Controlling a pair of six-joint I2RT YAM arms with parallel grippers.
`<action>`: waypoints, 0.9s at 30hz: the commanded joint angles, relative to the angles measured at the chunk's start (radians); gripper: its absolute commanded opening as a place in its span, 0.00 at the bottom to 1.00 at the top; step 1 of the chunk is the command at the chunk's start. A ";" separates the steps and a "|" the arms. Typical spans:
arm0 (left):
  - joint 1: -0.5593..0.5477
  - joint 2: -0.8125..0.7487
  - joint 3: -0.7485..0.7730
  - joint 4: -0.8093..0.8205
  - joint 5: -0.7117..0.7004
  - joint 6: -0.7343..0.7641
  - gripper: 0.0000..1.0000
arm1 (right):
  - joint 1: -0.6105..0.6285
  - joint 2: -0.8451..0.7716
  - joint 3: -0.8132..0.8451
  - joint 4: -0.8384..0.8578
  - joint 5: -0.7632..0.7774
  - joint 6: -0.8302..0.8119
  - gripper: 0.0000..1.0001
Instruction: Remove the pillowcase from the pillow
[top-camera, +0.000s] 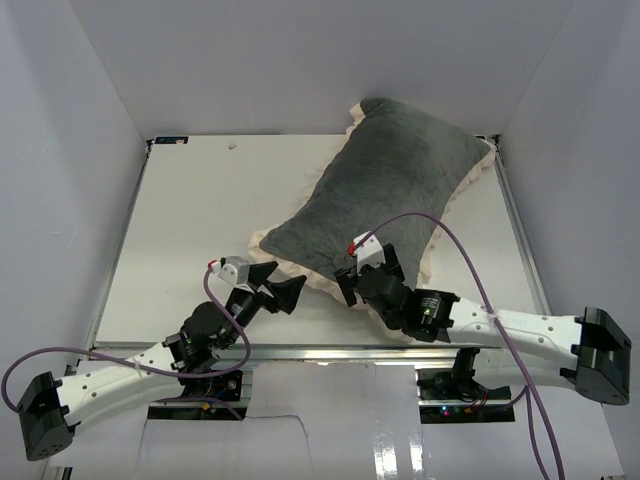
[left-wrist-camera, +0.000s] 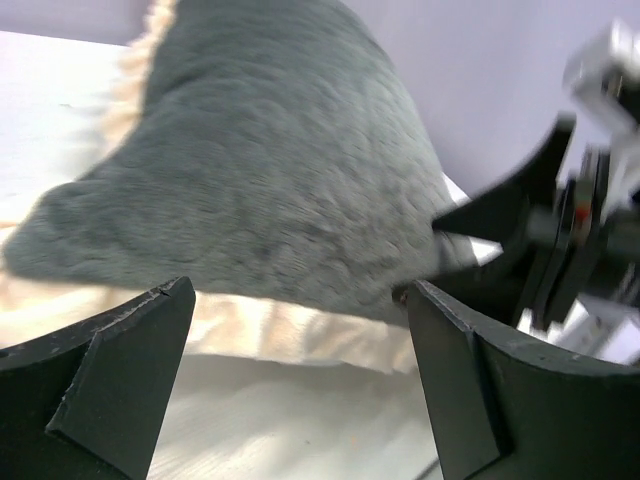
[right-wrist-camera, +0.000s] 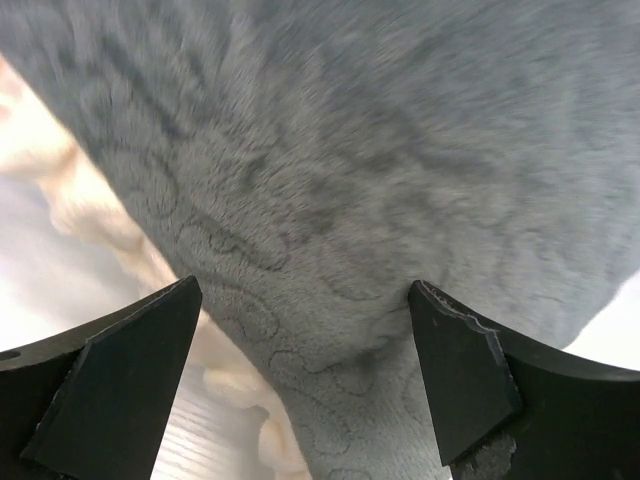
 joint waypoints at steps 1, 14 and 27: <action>-0.002 -0.044 0.009 -0.081 -0.218 -0.051 0.98 | -0.001 0.071 0.056 -0.012 -0.064 -0.070 0.91; -0.002 -0.332 -0.062 -0.197 -0.387 -0.134 0.98 | 0.086 0.349 0.188 0.005 -0.094 -0.185 0.91; -0.002 -0.312 -0.050 -0.229 -0.418 -0.161 0.98 | 0.150 0.475 0.251 -0.072 0.136 -0.153 0.90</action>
